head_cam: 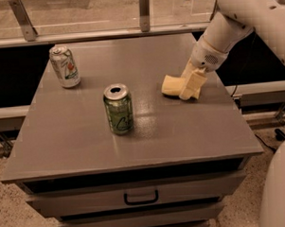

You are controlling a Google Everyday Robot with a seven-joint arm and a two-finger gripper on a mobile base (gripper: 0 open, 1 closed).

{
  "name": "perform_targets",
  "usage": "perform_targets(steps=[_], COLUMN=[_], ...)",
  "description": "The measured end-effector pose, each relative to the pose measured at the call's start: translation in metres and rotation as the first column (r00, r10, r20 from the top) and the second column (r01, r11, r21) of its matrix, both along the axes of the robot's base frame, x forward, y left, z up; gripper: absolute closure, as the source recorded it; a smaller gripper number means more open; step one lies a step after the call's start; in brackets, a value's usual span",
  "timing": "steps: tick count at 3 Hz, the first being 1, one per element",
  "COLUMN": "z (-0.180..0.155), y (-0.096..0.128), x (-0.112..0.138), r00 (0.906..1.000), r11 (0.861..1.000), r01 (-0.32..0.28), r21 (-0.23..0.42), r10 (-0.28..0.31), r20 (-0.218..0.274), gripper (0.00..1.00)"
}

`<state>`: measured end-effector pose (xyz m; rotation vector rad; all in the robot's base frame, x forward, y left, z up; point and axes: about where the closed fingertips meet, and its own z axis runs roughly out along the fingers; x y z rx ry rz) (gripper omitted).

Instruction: Move sponge near 7up can

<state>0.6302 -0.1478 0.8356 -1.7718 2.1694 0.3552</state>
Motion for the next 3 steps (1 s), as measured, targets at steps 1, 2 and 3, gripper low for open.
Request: perform_targets(steps=[1, 2, 3], z=[-0.0023, -0.0034, -0.0022], y=[0.0019, 0.0029, 0.0031], x=[0.0013, 0.0021, 0.0022], r00=[1.0000, 1.0000, 1.0000], r11=[1.000, 1.000, 1.000], r01=[-0.001, -0.001, -0.002], r21=[0.001, 0.002, 0.002], r10=[0.001, 0.001, 0.002], r20=[0.000, -0.001, -0.001], gripper=[0.84, 1.00, 1.00])
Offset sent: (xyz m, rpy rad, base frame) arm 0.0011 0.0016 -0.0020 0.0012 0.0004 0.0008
